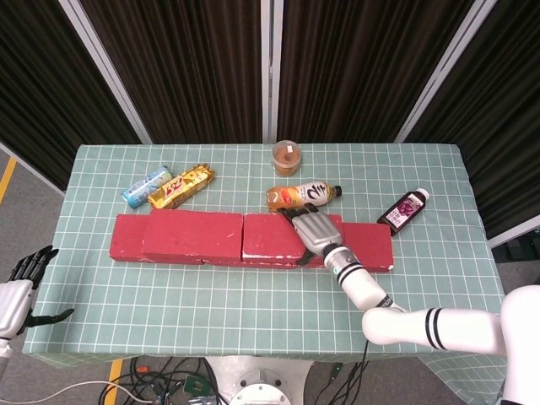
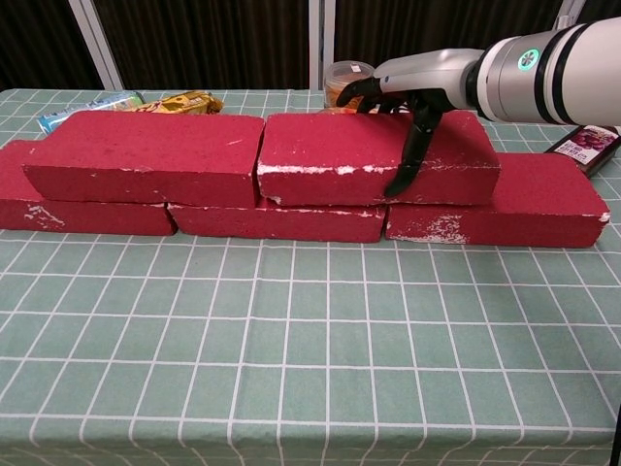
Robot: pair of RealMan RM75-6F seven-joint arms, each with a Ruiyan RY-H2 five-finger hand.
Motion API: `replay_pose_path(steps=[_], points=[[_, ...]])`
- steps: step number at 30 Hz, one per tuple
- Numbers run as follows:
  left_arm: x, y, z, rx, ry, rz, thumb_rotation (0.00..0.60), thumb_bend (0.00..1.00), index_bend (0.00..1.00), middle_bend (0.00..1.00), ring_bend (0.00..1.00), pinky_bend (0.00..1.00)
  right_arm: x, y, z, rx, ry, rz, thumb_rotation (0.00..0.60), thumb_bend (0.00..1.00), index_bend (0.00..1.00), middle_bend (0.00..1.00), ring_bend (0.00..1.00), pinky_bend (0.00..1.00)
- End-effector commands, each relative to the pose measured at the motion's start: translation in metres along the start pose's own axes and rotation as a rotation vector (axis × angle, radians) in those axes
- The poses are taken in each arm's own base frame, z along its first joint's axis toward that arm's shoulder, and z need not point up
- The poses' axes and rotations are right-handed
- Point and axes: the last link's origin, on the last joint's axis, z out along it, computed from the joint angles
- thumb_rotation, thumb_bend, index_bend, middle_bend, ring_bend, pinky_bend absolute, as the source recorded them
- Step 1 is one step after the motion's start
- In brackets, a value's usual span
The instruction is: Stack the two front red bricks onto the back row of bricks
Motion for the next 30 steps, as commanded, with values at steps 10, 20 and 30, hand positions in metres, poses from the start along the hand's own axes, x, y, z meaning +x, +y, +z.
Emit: replay_pose_path(steps=[10, 20, 30], points=[[-0.0029, -0.0034, -0.0009, 0.013, -0.011, -0.010, 0.600, 0.02, 0.02, 0.00, 0.00, 0.00, -0.0010, -0.0025, 0.0028, -0.005, -0.004, 0.003, 0.600, 0.05, 0.00, 0.21, 0.19, 0.00], [-0.0072, -0.0049, -0.0015, 0.019, -0.026, -0.013, 0.600, 0.02, 0.02, 0.00, 0.00, 0.00, -0.0013, -0.0041, 0.0036, -0.008, -0.005, 0.008, 0.600, 0.05, 0.00, 0.20, 0.19, 0.00], [-0.0089, -0.0063, -0.0027, 0.023, -0.040, -0.011, 0.600, 0.02, 0.02, 0.00, 0.00, 0.00, -0.0029, -0.0073, 0.0047, -0.011, -0.010, 0.001, 0.600, 0.05, 0.00, 0.19, 0.18, 0.00]])
